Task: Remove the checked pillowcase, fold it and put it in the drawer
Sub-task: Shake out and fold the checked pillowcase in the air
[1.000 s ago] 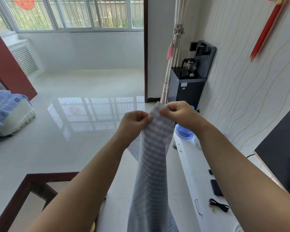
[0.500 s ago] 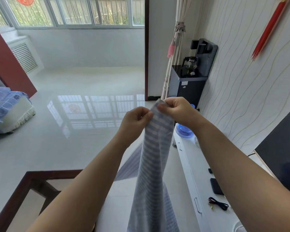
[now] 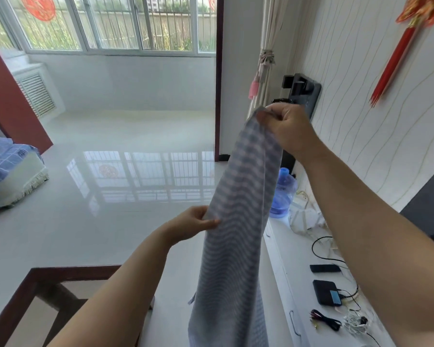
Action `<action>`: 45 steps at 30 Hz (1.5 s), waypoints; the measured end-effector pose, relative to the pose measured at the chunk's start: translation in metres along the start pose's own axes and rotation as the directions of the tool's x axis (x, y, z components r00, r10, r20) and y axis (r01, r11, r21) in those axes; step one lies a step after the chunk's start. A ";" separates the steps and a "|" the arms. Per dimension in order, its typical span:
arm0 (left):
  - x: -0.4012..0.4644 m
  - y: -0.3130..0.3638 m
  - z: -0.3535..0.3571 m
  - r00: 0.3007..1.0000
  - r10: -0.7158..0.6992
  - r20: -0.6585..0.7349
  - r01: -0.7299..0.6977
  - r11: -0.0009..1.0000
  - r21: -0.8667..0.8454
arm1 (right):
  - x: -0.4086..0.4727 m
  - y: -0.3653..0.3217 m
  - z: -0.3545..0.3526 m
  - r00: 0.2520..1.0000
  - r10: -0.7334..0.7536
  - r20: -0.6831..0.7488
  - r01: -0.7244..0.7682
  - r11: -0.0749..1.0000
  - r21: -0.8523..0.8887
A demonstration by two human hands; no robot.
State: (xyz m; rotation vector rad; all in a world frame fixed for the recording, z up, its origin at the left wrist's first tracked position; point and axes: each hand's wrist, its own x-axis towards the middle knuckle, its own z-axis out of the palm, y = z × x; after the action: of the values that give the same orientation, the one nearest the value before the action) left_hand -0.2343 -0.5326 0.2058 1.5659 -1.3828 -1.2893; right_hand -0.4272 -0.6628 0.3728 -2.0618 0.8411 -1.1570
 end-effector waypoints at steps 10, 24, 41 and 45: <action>0.005 0.017 0.009 0.819 0.254 -0.515 -0.208 0.967 0.146 | 0.033 -0.016 -0.046 0.968 -0.073 -0.240 0.033 0.986 -0.165; 0.016 -0.003 -0.009 0.950 0.035 -0.310 0.072 0.943 0.325 | 0.037 -0.013 -0.046 0.961 -0.084 -0.264 -0.007 0.945 -0.328; -0.002 -0.039 -0.025 0.798 0.079 -0.597 -0.079 0.997 0.026 | 0.028 0.002 -0.045 0.951 -0.004 -0.309 -0.038 0.991 -0.129; -0.009 -0.031 -0.032 0.794 0.102 -0.600 -0.151 0.988 -0.032 | 0.022 0.006 -0.053 0.942 0.116 -0.315 -0.115 0.993 0.021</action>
State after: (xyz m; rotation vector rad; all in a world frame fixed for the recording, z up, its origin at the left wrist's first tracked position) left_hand -0.1936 -0.5216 0.1882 1.6034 -0.9908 -0.6590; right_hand -0.4659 -0.6943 0.4012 -1.8225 1.0953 -1.4434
